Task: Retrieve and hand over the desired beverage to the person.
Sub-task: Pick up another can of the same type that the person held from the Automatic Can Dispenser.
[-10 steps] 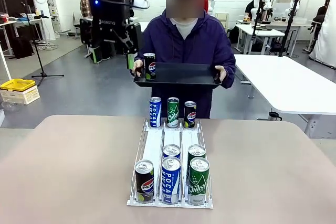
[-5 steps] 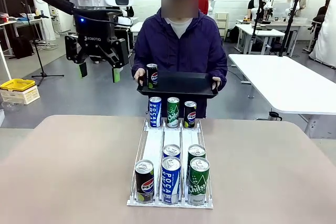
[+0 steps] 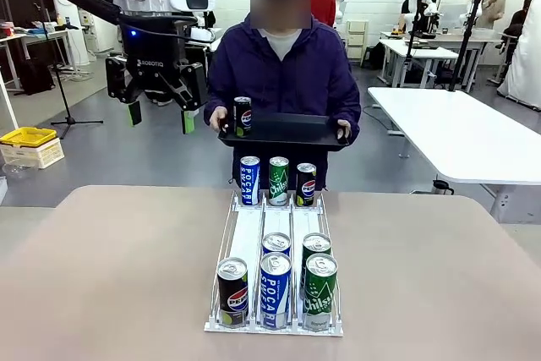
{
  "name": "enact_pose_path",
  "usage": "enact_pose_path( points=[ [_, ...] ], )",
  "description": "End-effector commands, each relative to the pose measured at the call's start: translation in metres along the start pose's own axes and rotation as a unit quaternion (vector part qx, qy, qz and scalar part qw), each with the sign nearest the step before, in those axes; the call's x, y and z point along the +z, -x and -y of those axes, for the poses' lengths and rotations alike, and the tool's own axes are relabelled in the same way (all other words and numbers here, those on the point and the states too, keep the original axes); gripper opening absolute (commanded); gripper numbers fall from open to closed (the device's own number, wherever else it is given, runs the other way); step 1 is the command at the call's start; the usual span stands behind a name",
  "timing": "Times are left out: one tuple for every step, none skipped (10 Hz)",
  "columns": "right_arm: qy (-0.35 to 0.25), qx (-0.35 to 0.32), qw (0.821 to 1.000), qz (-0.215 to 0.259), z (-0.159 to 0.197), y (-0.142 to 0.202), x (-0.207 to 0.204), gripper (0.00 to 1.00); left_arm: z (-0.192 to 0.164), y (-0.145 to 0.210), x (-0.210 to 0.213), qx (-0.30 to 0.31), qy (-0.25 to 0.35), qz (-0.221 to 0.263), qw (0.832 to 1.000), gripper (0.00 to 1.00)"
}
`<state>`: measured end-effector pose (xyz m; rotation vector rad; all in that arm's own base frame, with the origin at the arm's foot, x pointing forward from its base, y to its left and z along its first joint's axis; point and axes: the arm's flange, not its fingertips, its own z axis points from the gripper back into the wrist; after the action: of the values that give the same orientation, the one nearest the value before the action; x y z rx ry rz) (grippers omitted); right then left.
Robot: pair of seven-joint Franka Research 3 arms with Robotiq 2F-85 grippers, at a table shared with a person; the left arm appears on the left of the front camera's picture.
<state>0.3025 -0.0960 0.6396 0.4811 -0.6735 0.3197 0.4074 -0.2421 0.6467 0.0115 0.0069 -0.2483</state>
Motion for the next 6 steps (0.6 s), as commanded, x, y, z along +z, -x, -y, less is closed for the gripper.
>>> enact_pose_path(
  points=[
    [-0.008, 0.005, 1.000, 0.001, 0.000, 0.001, 0.000, 1.00, 0.000, 0.001, 0.001, 0.000, 0.000, 0.001, 1.000, 1.00],
    [-0.008, 0.005, 1.000, 0.001, 0.000, 0.001, 0.000, 1.00, 0.000, 0.001, 0.001, 0.000, 0.000, 0.001, 1.000, 1.00],
    [-0.008, 0.005, 1.000, 0.001, 0.000, 0.001, 0.000, 1.00, 0.000, 0.001, 0.001, 0.000, 0.000, 0.001, 1.000, 1.00],
    [-0.008, 0.005, 1.000, 0.001, 0.000, 0.001, 0.000, 1.00, 0.000, 0.000, 0.000, 0.000, 0.000, 0.000, 1.000, 1.00],
    [-0.008, 0.005, 1.000, 0.001, 0.000, 0.001, 0.000, 1.00, -0.018, 0.019, 0.001, -0.079, 0.036, -0.002, 0.996, 1.00],
    [-0.008, 0.005, 1.000, 0.001, 0.000, 0.001, 0.000, 1.00, -0.045, 0.035, 0.008, -0.189, 0.071, -0.001, 0.979, 1.00]
  ],
)
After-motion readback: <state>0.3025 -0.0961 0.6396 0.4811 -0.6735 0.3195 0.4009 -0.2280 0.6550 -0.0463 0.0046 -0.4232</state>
